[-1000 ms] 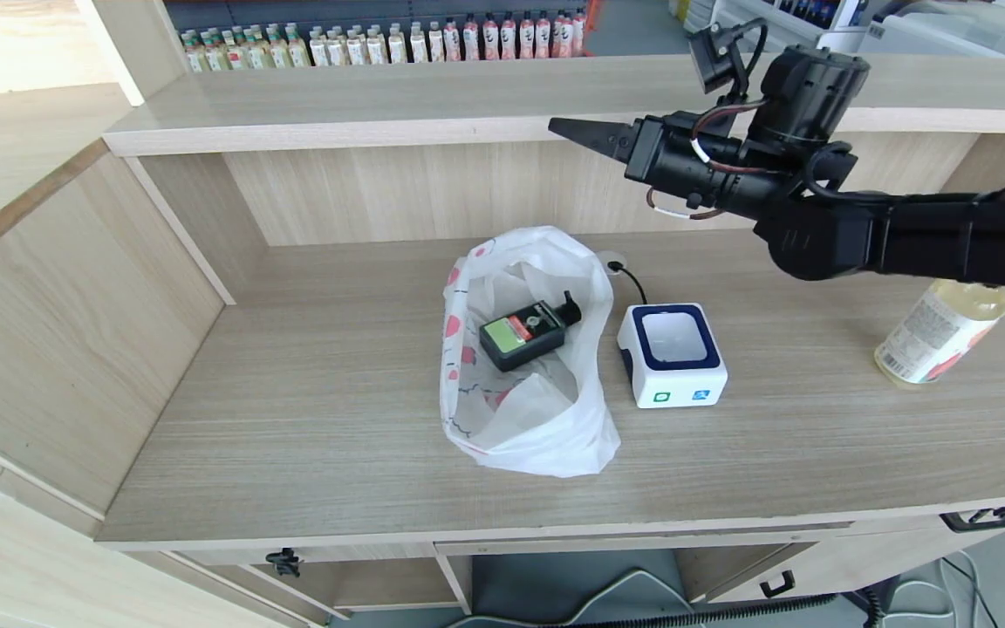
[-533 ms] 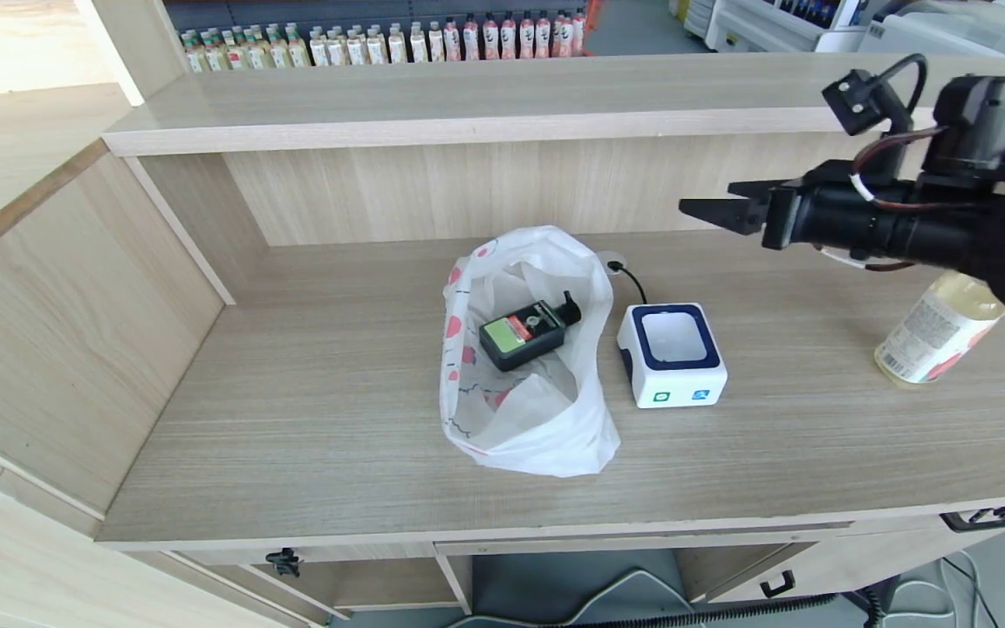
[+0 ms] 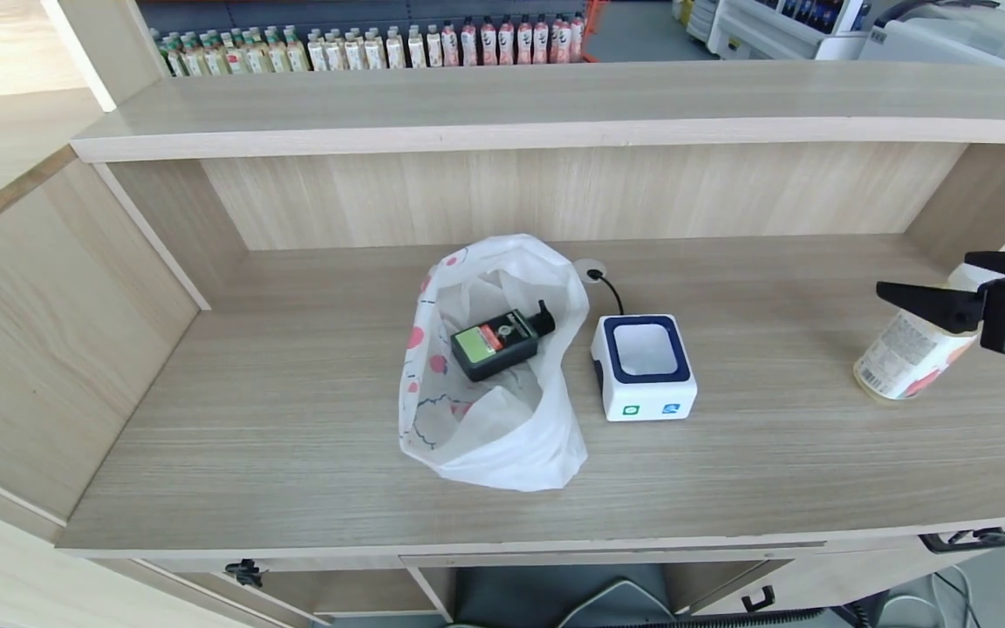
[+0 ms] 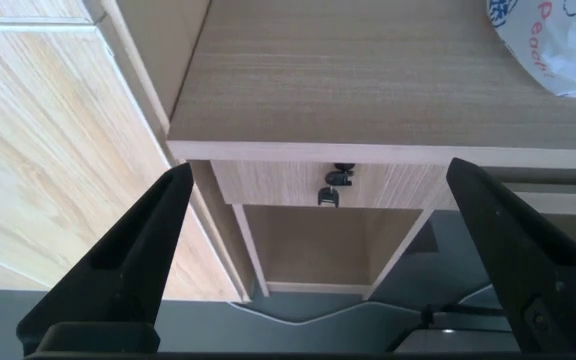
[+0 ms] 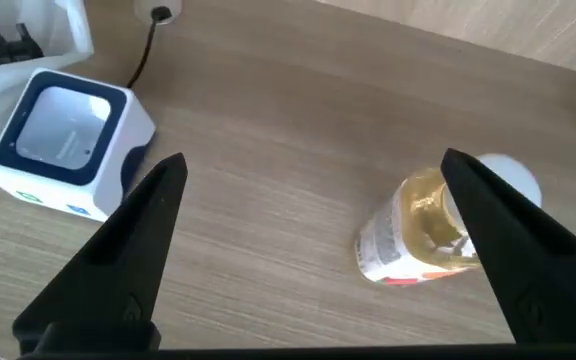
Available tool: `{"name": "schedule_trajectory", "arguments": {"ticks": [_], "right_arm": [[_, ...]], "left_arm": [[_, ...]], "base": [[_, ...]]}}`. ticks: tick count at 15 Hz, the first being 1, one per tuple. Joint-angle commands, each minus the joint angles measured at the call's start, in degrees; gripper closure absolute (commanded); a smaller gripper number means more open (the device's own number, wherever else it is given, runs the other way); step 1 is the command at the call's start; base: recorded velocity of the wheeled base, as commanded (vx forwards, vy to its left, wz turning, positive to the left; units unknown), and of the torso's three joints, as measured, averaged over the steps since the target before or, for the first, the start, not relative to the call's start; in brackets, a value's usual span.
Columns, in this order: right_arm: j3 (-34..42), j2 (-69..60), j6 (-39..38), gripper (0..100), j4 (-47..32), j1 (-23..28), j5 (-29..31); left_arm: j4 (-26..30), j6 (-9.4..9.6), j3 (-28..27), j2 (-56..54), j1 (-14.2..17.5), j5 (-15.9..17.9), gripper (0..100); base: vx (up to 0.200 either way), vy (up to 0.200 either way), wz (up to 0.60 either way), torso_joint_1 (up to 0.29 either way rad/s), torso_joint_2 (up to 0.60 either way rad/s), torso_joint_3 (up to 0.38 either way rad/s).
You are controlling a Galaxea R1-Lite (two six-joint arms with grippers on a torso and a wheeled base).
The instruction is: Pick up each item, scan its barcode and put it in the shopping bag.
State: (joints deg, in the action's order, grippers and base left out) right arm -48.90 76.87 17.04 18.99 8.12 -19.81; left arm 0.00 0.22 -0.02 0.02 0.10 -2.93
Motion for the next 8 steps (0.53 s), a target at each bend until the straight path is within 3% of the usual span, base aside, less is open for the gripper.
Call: {"name": "schedule_trajectory", "arguments": {"ticks": [1,8], "right_arm": [[0.91,-2.08,0.62,0,-0.01,1.55,0.03],[8.12,-5.07,4.14,0,-0.1,3.66,4.6]], "left_arm": [[-0.09,0.04,0.02,-0.02,-0.01,-0.06,0],[0.0,0.04,0.02,-0.02,-0.01,-0.06,0]], "base": [[0.0,-0.2,0.0,-0.002,0.0,0.002],[0.0,-0.2,0.0,0.004,0.0,0.003]]}}
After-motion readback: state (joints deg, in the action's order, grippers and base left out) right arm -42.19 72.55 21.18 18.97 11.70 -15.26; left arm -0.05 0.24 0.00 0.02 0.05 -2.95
